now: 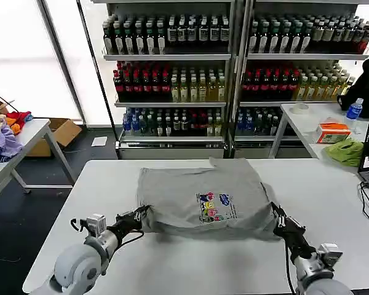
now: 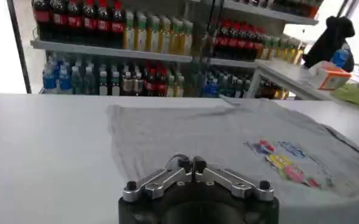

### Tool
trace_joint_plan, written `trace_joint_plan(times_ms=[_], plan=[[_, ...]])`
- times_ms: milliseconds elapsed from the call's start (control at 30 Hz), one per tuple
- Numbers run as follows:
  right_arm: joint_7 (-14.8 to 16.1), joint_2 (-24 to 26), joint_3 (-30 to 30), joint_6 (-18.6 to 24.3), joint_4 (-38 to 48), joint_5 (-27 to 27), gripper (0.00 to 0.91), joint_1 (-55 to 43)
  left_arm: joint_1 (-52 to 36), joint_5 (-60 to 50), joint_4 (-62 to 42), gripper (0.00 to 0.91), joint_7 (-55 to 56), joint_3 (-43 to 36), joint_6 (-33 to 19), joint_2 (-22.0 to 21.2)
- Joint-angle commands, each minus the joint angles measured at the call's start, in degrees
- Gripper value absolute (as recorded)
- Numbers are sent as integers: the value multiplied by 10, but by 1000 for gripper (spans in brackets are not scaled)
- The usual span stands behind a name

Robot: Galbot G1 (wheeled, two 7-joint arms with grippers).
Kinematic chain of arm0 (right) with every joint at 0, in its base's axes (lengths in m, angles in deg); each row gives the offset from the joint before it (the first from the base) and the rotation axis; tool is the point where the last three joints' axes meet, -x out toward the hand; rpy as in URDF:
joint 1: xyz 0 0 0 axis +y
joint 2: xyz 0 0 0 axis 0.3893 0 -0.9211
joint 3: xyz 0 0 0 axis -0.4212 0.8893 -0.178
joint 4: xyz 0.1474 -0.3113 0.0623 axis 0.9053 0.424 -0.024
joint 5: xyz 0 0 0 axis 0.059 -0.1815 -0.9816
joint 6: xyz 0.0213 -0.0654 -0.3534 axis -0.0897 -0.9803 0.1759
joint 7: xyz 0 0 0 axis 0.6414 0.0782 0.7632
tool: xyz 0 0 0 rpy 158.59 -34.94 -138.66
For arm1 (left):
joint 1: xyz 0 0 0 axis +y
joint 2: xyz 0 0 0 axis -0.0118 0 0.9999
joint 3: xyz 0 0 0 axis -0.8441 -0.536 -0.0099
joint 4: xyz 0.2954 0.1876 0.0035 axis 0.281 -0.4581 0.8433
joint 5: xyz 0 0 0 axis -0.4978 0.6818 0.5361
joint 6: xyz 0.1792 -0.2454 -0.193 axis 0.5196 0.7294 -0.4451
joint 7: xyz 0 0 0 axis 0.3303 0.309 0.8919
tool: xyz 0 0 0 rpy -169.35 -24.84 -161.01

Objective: Fold and organize the clothes.

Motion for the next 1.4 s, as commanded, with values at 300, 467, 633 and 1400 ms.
trace_joint_plan(times_ms=[300,467,633,1400], plan=[[34,-30,99,4,159,-72,907,-147,-69,-55,-121,907,-30,3,0,-52],[29,-24,65,-8,117,-69,907,-119,-27,-79,-81,907,-26,44,0,-49],[18,-19,4,-8,54,-79,907,-51,21,-116,-35,907,-21,66,0,-29],[-60,-44,-16,-81,40,-52,0,30,89,-178,-20,907,-31,22,-1,-80]])
